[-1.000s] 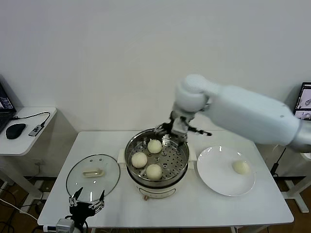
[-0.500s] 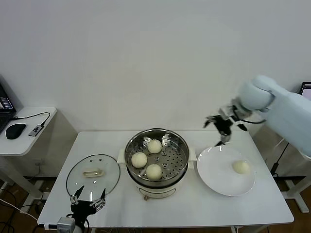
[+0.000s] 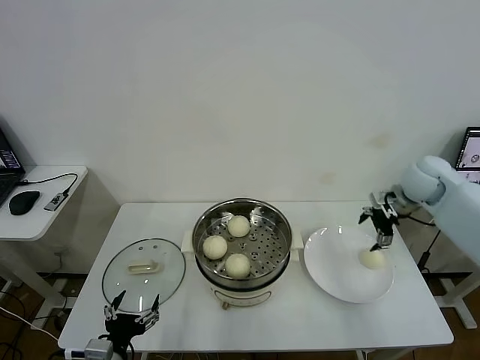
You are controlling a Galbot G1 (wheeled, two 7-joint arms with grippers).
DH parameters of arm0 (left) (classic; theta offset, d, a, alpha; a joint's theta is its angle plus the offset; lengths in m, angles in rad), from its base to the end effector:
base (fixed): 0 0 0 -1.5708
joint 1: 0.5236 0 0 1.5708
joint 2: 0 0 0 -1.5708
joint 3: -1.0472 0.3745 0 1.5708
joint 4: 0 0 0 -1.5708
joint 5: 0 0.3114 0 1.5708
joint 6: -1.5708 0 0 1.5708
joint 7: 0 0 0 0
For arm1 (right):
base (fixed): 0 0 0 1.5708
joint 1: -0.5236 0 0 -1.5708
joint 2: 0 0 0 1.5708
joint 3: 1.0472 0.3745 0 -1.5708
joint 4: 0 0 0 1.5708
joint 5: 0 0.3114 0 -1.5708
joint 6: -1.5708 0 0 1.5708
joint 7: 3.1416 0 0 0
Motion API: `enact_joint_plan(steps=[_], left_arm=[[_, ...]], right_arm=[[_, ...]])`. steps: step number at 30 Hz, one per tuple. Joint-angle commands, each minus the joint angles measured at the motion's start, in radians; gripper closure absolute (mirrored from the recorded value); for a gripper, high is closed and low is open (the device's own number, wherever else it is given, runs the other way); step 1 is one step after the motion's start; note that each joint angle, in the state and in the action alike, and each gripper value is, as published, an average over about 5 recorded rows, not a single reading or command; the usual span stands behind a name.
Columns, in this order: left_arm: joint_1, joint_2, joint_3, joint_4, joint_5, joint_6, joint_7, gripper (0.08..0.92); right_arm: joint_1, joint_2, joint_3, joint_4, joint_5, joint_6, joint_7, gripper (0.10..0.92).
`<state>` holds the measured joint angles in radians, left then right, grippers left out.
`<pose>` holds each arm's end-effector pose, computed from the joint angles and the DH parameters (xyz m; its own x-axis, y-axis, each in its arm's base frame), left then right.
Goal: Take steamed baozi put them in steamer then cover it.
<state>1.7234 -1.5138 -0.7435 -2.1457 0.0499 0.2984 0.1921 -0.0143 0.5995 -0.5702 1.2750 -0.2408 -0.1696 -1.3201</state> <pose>0.0728 0.0686 -0.3169 -0.9165 -0.0201 0.3996 0.0459 0.9868 0.1551 0.4831 -0.2348 -0.1290 -0.1737 -0.0453 0.9838 -0.9824 -0.0623 -0.1763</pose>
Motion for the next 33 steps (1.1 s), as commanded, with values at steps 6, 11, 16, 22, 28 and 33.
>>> enact_joint_plan(steps=[6,11,16,22,28,33], left_arm=[[-0.012,0.002,0.0,0.055,0.01,0.004,0.004,0.177],[-0.02,0.003,0.002,0.069,0.014,0.006,0.009,0.177],[-0.026,-0.001,0.003,0.073,0.016,0.008,0.009,0.177],[-0.025,-0.002,0.005,0.069,0.02,0.011,0.011,0.177],[-0.032,-0.003,0.011,0.075,0.02,0.017,0.013,0.177],[-0.03,-0.003,0.01,0.068,0.021,0.017,0.013,0.177]], right_arm=[[-0.137,0.154,0.117,-0.281,-0.146,0.047,0.086,0.203],[-0.14,0.171,0.119,-0.301,-0.174,0.079,0.059,0.203],[-0.137,0.19,0.127,-0.331,-0.22,0.099,0.063,0.203],[-0.136,0.197,0.143,-0.346,-0.271,0.116,0.023,0.203],[-0.141,0.202,0.145,-0.359,-0.274,0.121,0.028,0.203],[-0.156,0.217,0.166,-0.379,-0.274,0.121,0.048,0.203]])
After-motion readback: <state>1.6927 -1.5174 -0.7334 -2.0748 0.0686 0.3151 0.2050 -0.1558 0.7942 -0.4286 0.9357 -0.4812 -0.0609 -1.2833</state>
